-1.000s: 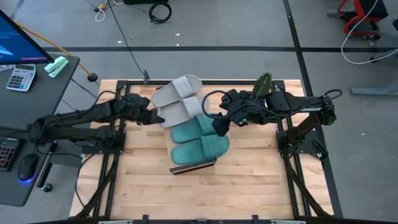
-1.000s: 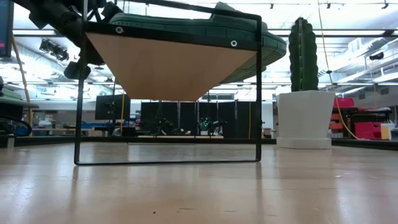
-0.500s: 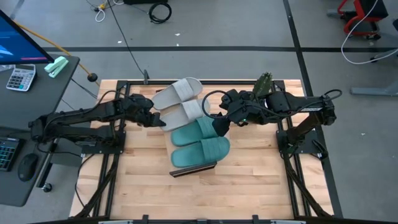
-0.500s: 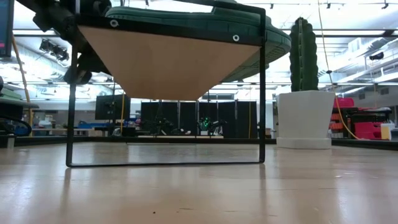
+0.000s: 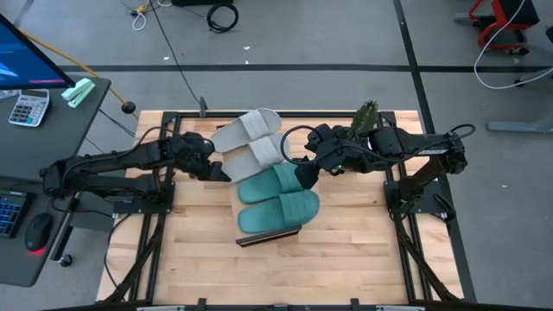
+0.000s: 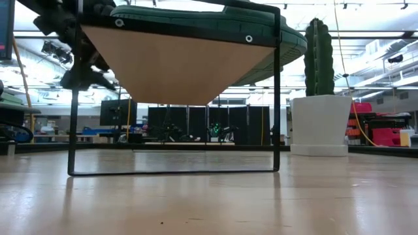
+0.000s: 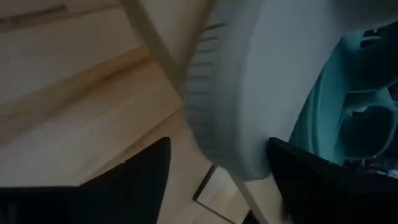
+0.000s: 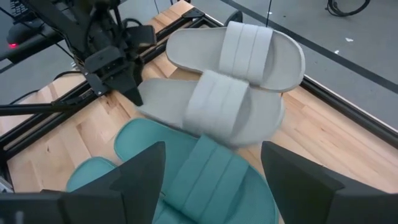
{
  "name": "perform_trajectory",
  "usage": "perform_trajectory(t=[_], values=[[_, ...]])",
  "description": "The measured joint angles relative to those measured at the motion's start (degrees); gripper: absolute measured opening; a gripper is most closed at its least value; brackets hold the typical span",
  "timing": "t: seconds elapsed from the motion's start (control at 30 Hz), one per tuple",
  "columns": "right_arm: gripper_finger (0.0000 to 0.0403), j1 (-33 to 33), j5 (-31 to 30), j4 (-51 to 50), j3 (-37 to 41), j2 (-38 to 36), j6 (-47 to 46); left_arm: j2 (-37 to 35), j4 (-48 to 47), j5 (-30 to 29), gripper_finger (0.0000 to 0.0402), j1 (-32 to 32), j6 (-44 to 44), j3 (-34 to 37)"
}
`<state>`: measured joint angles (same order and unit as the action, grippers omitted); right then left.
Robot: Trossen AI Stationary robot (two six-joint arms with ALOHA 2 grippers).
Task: Pick and place slides into the shelf
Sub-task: Adjust the white slipper
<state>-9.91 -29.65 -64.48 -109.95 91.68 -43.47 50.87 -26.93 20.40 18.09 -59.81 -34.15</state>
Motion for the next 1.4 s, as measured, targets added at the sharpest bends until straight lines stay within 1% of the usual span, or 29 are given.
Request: perform_trajectory(t=[0.1, 0.23, 0.37, 0.53, 0.6, 0.67, 0.83, 1.1, 1.27, 1.33, 1.4], values=[[0.0277, 0.02, -0.25, 0.03, 0.0, 0.0, -0.01, -0.49, -1.02, -0.01, 0.029, 0.0, 0.1, 0.03], [0.0285, 0.17, -0.3, -0.03, 0.0, 0.0, 0.08, -1.85, -1.6, -2.43, 0.0303, -0.04, 0.44, 0.04], [0.029, 0.55, -0.37, 0.02, 0.0, 0.0, 1.02, -4.34, -2.17, -4.77, 0.0301, 0.48, 0.48, 0.09], [0.0293, 1.34, -0.49, 1.57, 0.0, 0.0, 3.51, -7.83, -2.67, -6.33, 0.0294, 1.43, 0.46, 0.09], [0.0293, 2.69, -0.32, 1.5, 0.0, -0.21, 4.85, -9.03, -2.47, -6.43, 0.0294, 1.7, 0.46, 0.09], [0.0293, 5.1, 1.15, 1.41, 0.0, -0.82, 5.93, -10.16, -2.32, -6.44, 0.0294, 1.73, 0.26, 0.09], [0.0292, 13.88, 8.93, 1.85, 0.0, -3.48, 10.49, -12.32, -1.44, -6.43, 0.0293, 1.7, -0.16, 0.04], [0.0284, 34.55, 26.82, 4.61, -0.02, -6.36, 16.95, -15.65, -0.39, -7.72, 0.0293, 1.7, -1.04, 0.02], [0.0282, 47.47, 41.95, 10.55, -0.02, -5.89, 17.85, -17.9, 1.05, -7.85, 0.0293, 1.7, -1.01, 0.02], [0.0282, 51.64, 46.13, 12.04, -0.04, -5.11, 18.04, -18.81, 2.7, -7.83, 0.0293, 1.59, -0.81, 0.0], [0.0282, 55.02, 48.89, 11.95, -0.03, -4.12, 18.28, -19.44, 5.16, -7.85, 0.0293, 1.56, 0.29, -0.02]])
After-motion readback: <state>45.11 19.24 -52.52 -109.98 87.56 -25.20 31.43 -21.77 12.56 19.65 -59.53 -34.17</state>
